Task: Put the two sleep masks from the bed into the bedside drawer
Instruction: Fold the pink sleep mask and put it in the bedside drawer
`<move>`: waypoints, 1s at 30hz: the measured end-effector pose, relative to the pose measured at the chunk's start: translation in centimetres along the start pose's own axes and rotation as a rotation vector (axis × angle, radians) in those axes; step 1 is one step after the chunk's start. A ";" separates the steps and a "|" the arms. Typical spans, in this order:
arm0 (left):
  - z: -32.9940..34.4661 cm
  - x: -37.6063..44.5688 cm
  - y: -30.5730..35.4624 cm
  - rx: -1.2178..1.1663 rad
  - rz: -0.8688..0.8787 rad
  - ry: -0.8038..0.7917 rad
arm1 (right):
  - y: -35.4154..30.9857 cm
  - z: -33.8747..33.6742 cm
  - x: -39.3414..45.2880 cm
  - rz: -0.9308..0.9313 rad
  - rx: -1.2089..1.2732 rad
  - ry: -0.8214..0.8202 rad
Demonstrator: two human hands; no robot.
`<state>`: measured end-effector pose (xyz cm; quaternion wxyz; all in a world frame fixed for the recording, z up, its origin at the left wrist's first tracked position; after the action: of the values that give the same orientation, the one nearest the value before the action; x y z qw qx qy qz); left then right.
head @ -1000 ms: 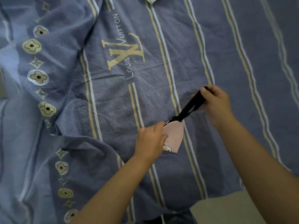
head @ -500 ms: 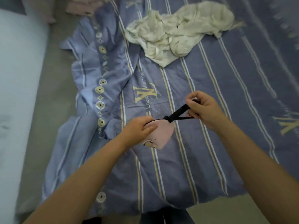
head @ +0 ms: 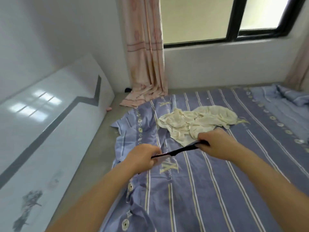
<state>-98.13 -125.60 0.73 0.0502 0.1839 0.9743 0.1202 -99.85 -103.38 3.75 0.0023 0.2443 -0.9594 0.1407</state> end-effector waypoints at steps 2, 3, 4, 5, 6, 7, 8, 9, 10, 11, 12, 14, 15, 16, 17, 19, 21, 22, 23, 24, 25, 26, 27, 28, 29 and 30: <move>-1.4 0.3 0.1 -0.021 -0.010 0.065 | -0.8 -0.8 -0.4 -0.051 0.466 -0.082; -2.2 0.5 0.0 -0.006 -0.023 0.126 | -1.7 -1.6 -0.9 -0.111 0.869 -0.130; -3.0 0.7 0.0 0.016 -0.027 0.179 | -2.4 -2.3 -1.4 -0.212 1.279 -0.110; -3.5 0.8 0.2 0.043 -0.007 0.218 | -2.7 -2.9 -1.4 -0.279 1.571 -0.058; -3.9 1.0 0.7 0.072 0.034 0.248 | -3.0 -3.2 -0.9 -0.304 1.731 0.032; -4.3 1.2 1.3 0.107 0.082 0.274 | -3.1 -3.4 -0.2 -0.290 1.723 0.160; -4.7 1.3 2.1 0.147 0.127 0.302 | -3.1 -3.7 0.7 -0.239 1.543 0.331; -5.1 1.3 2.8 0.184 0.180 0.347 | -2.6 -4.2 1.5 -0.168 1.250 0.509; -5.6 1.2 3.5 0.209 0.242 0.407 | -1.9 -4.8 2.4 -0.077 0.941 0.652; -6.3 1.3 3.9 0.232 0.288 0.444 | -1.1 -5.2 3.3 -0.009 0.642 0.709; -7.0 1.3 4.2 0.249 0.308 0.483 | -0.5 -5.3 4.0 0.033 0.360 0.661; -8.5 1.4 4.3 0.294 0.286 0.563 | 0.5 -4.8 5.0 0.151 -0.065 0.410; -9.1 1.6 4.2 0.337 0.261 0.585 | 0.5 -4.4 5.1 0.175 -0.162 0.303; -9.6 1.8 4.1 0.378 0.234 0.598 | 0.5 -3.9 5.2 0.158 -0.165 0.219; -10.0 2.0 4.0 0.407 0.218 0.613 | 0.4 -3.5 5.1 0.116 -0.108 0.138; -10.2 2.5 3.8 0.431 0.201 0.655 | 0.5 -2.8 4.7 0.049 0.126 0.043; -9.9 2.9 3.4 0.366 0.205 0.699 | 0.4 -2.7 4.4 0.054 0.334 0.113; -9.6 3.0 3.3 0.303 0.213 0.718 | 0.5 -3.0 4.4 0.073 0.370 0.200; -9.2 3.2 3.1 0.210 0.213 0.718 | 0.5 -3.1 4.4 0.093 0.357 0.292; -8.9 3.3 3.0 0.082 0.196 0.706 | 0.4 -3.3 4.4 0.105 0.342 0.369; -8.6 3.5 2.9 -0.035 0.168 0.658 | 0.3 -3.5 4.4 0.112 0.365 0.428; -8.2 3.6 2.9 -0.157 0.159 0.595 | 0.2 -3.5 4.3 0.128 0.430 0.448; -8.0 3.5 3.0 -0.269 0.172 0.584 | 0.2 -3.5 4.4 0.144 0.518 0.448; -7.9 3.4 3.1 -0.365 0.182 0.610 | 0.0 -3.4 4.5 0.154 0.597 0.449; -7.8 3.3 3.3 -0.438 0.181 0.654 | -0.2 -3.3 4.6 0.153 0.661 0.450; -7.7 3.2 3.3 -0.504 0.155 0.696 | -0.5 -3.1 4.7 0.134 0.700 0.445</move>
<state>-101.09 -123.10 8.87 -0.2469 0.1871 0.8567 0.4124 -103.94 -105.20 7.23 0.1172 0.1312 -0.8435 0.5075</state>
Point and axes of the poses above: each hand's wrist, its own x-axis towards the middle knuckle, its own z-axis out of the palm, y = z × x, the point moved 2 cm from there along x, towards the middle knuckle, and after that the axes turned 1 degree about -x, right-handed, at the moved point
